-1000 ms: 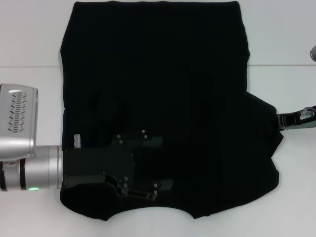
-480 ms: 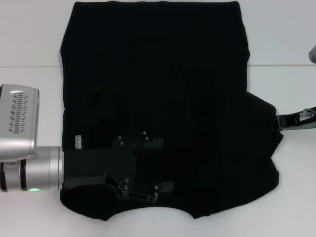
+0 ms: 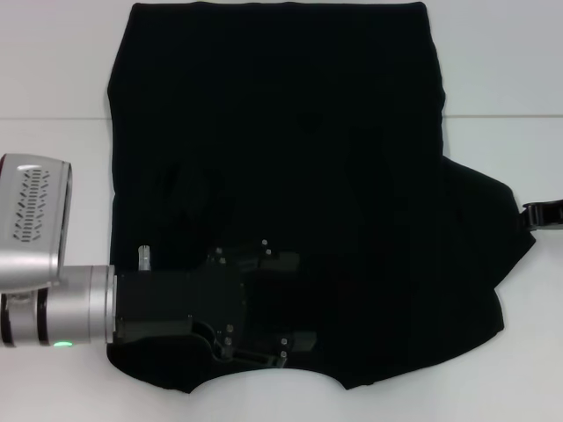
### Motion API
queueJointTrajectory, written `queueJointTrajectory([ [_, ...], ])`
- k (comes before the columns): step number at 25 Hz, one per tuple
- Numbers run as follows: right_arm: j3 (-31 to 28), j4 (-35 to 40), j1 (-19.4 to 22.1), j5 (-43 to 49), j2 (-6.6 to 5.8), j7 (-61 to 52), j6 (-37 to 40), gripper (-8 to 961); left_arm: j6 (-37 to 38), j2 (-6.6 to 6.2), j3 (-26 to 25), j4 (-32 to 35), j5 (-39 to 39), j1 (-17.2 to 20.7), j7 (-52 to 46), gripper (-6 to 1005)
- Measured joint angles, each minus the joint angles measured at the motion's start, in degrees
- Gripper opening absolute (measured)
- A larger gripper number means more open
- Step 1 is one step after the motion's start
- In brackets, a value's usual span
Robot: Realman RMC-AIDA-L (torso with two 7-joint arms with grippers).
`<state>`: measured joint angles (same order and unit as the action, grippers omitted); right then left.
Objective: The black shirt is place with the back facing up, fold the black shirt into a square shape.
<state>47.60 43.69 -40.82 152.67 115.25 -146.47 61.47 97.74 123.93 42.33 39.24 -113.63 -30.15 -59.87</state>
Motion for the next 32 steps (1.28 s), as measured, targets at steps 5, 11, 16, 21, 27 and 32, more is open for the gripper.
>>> queueJointTrajectory([
  [5, -0.11, 3.47, 2.01, -0.31, 0.44, 0.07, 0.91, 2, 0.21, 0.00, -0.06, -0.10, 0.10, 0.09, 0.00, 944],
  [11, -0.38, 3.82, 3.00, -0.49, 0.39, 0.87, 1.38, 3, 0.80, -0.01, -0.06, -0.19, 0.71, 0.06, -0.83, 943],
  [16, -2.22, 3.85, 3.65, -0.53, 0.25, 1.78, 1.42, 3, 1.43, -0.07, 0.16, 0.08, 0.71, -0.07, -2.04, 943],
  [21, -5.91, 3.95, 3.82, -0.54, 0.06, 3.87, 1.86, 3, 1.71, -0.09, 0.15, -0.10, 0.71, -0.52, -2.42, 943],
  [27, -7.40, 3.95, 3.80, -0.61, -0.11, 4.48, 1.48, 3, 1.90, -0.09, 0.35, -0.26, 0.70, -1.00, -2.82, 943],
  [32, -7.60, 3.95, 3.85, -0.82, -0.04, 4.48, 0.34, 3, 2.16, -0.09, 0.14, -0.26, 0.69, -1.12, -2.86, 943],
])
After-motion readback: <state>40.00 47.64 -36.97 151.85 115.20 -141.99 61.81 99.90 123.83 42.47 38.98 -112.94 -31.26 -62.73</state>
